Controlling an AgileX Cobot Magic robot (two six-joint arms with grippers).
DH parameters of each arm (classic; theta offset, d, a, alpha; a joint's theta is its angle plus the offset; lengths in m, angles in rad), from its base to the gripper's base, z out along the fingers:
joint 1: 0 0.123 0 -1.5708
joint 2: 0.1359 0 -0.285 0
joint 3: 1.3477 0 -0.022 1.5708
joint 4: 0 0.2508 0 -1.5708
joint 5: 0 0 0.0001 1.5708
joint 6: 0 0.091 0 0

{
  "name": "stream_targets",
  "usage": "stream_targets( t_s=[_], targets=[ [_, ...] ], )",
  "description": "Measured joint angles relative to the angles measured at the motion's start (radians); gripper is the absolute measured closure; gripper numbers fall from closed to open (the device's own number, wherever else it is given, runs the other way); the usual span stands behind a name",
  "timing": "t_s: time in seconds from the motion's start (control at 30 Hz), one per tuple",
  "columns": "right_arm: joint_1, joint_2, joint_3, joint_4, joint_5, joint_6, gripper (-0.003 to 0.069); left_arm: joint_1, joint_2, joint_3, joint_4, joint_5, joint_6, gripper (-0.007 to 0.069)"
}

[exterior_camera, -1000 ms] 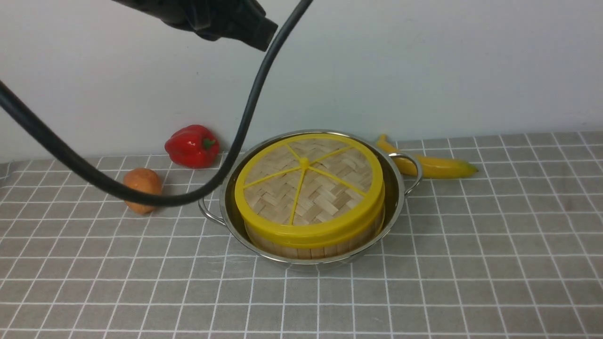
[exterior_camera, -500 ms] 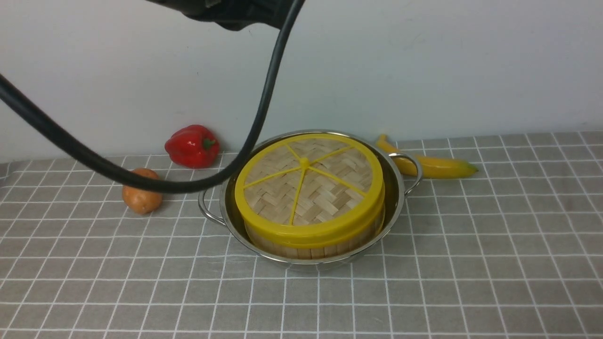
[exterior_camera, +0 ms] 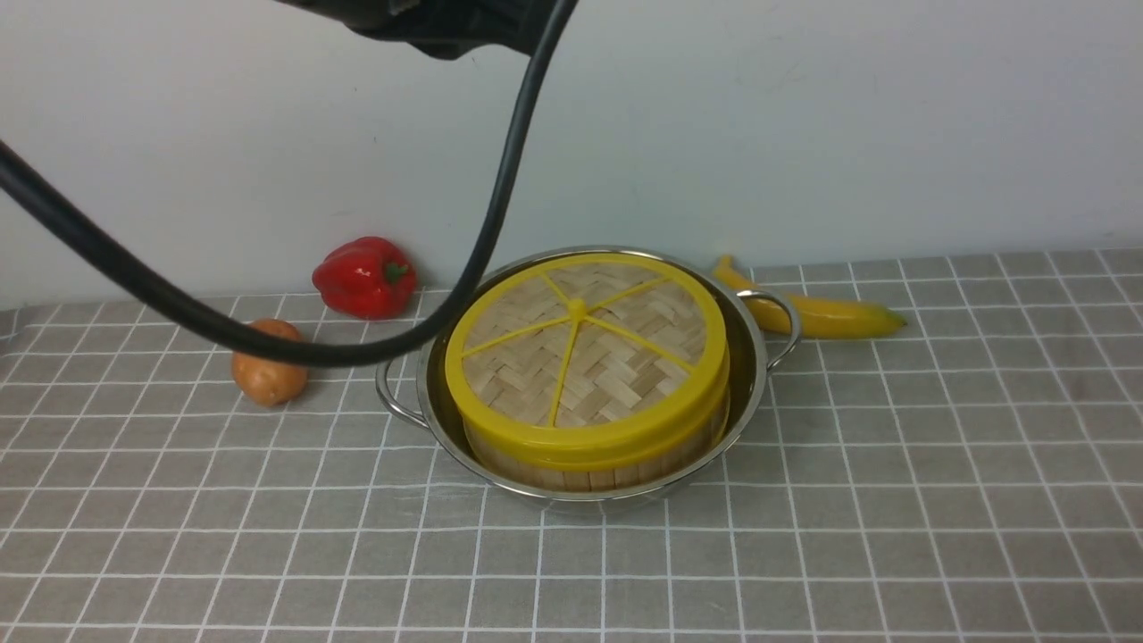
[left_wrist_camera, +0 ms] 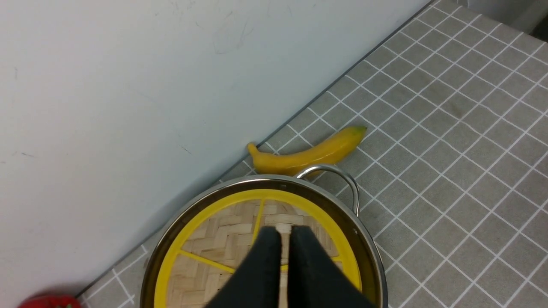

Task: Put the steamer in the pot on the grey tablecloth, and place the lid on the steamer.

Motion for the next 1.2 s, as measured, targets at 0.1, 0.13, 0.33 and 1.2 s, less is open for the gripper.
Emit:
stream_targets(
  t_s=[0.1,0.13,0.33,1.2],
  targets=[
    [0.0,0.0,0.0,0.0,0.0,0.0,0.0416,0.0,0.0,0.0,0.004,0.0,0.0,0.0602],
    [0.0,0.0,0.0,0.0,0.0,0.0,0.0416,0.0,0.0,0.0,0.004,0.0,0.0,0.0602],
    [0.0,0.0,0.0,0.0,0.0,0.0,0.0416,0.0,-0.026,0.001,0.062,0.002,-0.001,0.0592],
    [0.0,0.0,0.0,0.0,0.0,0.0,0.0416,0.389,-0.854,1.19,0.064,-0.66,-0.016,0.0539]
  ],
)
